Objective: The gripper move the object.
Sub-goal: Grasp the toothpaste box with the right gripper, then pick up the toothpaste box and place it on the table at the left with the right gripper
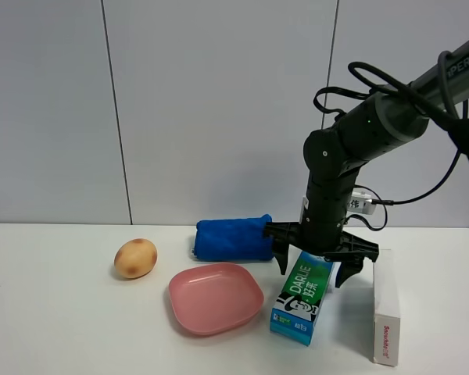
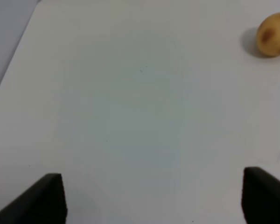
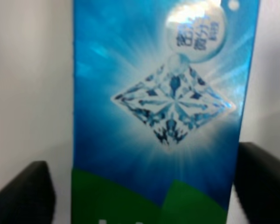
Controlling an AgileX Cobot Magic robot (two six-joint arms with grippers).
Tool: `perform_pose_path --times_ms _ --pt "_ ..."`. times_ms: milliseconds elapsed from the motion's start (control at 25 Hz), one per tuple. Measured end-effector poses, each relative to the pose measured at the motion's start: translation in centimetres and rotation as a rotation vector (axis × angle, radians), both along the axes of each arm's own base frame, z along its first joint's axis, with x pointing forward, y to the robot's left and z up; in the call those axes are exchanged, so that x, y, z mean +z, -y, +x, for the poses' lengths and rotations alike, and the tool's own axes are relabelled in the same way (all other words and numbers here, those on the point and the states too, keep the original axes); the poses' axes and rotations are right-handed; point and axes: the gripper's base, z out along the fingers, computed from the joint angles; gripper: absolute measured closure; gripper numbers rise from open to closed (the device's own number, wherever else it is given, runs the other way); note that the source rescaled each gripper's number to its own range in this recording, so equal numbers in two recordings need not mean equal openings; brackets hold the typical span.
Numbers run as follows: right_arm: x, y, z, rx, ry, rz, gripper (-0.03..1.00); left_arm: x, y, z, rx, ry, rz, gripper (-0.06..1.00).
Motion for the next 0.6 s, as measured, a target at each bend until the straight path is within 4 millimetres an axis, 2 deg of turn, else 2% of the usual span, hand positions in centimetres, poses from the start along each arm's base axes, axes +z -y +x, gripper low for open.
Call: perform_pose_path --times_ms 120,200,440,520,600 --pt "-0.1 0.0 0.1 0.004 0.004 -0.003 0.85 0.0 0.0 0.0 0.000 0.000 0.000 -0.06" --pt "-0.3 0.0 0.1 0.005 0.003 -0.003 0.97 0.0 0.0 0.0 0.000 0.000 0.000 -0.06" --pt "0.2 0.0 0.1 0.005 0.013 0.002 0.97 0.0 0.0 0.0 0.000 0.000 0.000 -0.06" --pt "0.9 0.0 0.1 0.012 0.028 0.007 0.97 0.0 0.0 0.0 0.000 0.000 0.000 -0.06" --pt "2.6 0.0 0.0 0.042 0.061 0.010 0.97 0.0 0.0 0.0 0.000 0.000 0.000 -0.06"
